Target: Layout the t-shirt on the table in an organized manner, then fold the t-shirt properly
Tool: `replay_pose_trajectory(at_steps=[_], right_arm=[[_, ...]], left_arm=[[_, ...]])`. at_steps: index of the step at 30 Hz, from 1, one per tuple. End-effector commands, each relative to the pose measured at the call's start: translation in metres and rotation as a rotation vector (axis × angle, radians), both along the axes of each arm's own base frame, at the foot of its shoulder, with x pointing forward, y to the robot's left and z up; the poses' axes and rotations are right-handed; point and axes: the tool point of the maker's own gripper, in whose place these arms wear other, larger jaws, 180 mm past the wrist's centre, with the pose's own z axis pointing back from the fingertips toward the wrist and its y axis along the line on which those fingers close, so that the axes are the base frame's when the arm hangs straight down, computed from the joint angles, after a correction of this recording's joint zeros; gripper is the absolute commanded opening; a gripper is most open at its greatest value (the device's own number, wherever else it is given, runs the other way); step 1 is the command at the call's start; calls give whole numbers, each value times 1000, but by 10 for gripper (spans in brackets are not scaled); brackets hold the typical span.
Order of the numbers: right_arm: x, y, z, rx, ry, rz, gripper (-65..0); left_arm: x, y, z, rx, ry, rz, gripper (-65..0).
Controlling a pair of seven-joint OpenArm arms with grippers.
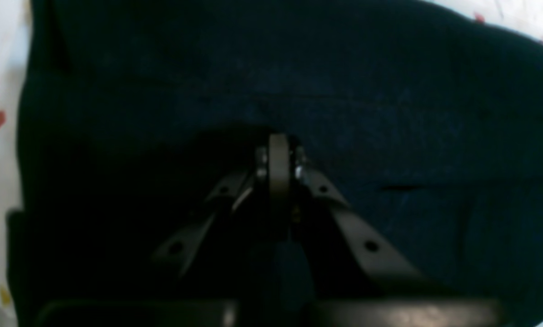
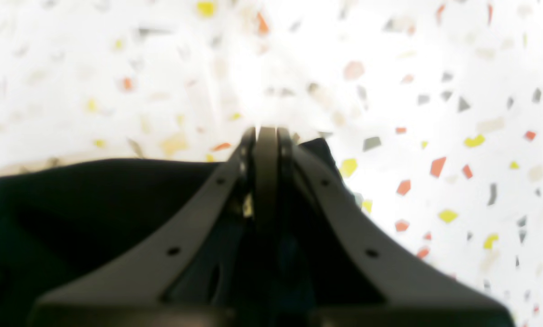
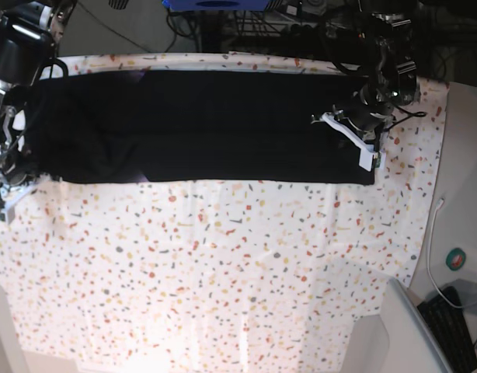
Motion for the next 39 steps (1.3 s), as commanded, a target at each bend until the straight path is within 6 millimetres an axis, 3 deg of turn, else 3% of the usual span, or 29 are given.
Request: replay_pose_trajectory(at_steps=[1, 4, 11, 18, 24, 28, 31, 36, 39], right_arm=[[11, -13, 10, -22, -35, -7, -650], [6, -23, -6, -1, 5, -29, -650], [-8, -37, -29, -5, 16, -130, -650], [-11, -75, -22, -102, -50, -244, -650], [-1, -91, 12, -180, -166, -235, -650], [4, -72, 37, -209, -249, -196, -650], [-6, -59, 48, -220, -233, -166, -650], [-31, -28, 39, -166, -129, -152, -650], [-32, -16, 30, -137, -114, -114, -650]], left_arm=[[-3, 10, -7, 43, 45, 3, -650], [-12, 16, -19, 43, 86, 11, -650], [-7, 22, -18, 57, 82, 11, -650], [-13, 22, -21, 57, 96, 10, -650], [-12, 22, -19, 58, 95, 8, -650], [-12, 22, -19, 56, 92, 9, -650], [-12, 22, -18, 55, 92, 10, -650], [-11, 22, -18, 55, 90, 10, -650], [-11, 22, -18, 54, 90, 10, -650]])
